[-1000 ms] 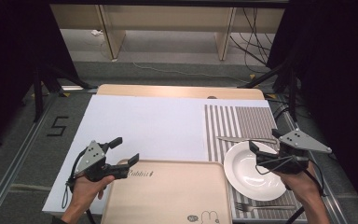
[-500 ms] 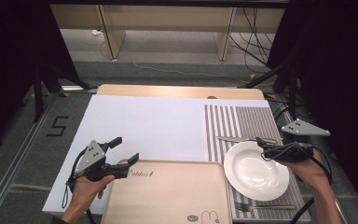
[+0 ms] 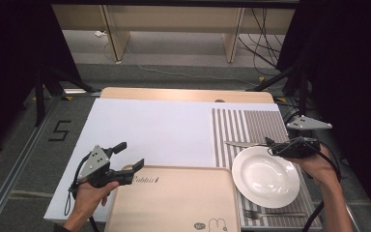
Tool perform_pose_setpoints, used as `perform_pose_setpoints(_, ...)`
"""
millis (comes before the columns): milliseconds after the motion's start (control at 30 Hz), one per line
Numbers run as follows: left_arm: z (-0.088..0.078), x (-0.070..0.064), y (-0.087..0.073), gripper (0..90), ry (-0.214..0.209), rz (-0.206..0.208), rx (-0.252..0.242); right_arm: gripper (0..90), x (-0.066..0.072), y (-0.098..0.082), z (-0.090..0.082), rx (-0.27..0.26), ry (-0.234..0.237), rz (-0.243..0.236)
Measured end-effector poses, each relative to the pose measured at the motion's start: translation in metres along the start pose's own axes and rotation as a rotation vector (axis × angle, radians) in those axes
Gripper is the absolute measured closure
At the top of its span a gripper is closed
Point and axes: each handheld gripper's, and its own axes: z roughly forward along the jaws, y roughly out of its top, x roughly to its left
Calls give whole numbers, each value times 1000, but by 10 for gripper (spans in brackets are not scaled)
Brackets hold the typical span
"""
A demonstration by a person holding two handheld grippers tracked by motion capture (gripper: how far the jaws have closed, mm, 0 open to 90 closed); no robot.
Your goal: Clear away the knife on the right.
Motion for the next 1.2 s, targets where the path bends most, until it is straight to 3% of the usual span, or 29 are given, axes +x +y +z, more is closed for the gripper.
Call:
perform_pose_setpoints(133,0,0,0,158,-1,-6,-1,176,-6,0,9,20,4,-12)
perform_pose_setpoints(167,0,0,0,158,-1,-6,-1,176,-7,1,10,31,3,4)
perform_pose_setpoints(200,0,0,0,158,-1,-5,0,176,-10,1,12,27,8,-23)
perform_pose_setpoints(233,0,0,0,158,-1,-6,0,176,-9,2,12,45,6,18)
perform_pose_setpoints(300,0,0,0,158,-2,-7,1,177,-13,2,14,38,9,-13)
perform_pose_setpoints(333,0,0,0,158,-1,-8,1,177,-14,3,15,40,10,5)
perform_pose_setpoints(367,0,0,0,158,-2,-10,0,178,-16,2,16,38,11,-10)
perform_pose_setpoints(533,0,0,0,158,-5,-5,2,179,-18,1,18,96,22,-20)
perform_pose_setpoints(600,0,0,0,158,-5,-3,3,180,-19,2,22,109,25,18)
perform_pose_setpoints(633,0,0,0,158,-5,-2,3,180,-22,1,26,112,24,-7)
perform_pose_setpoints(700,0,0,0,158,-2,-7,5,180,-22,2,28,122,27,14)
perform_pose_setpoints(767,0,0,-1,158,-1,-7,10,181,-25,3,33,142,33,-22)
perform_pose_setpoints(900,1,1,-1,157,-7,-9,2,182,-30,9,43,185,44,-47)
perform_pose_setpoints(967,1,0,-1,158,-1,-3,12,183,-31,10,47,203,41,-4)
perform_pose_setpoints(1200,1,0,-1,158,4,-2,15,185,-39,8,59,262,55,-29)
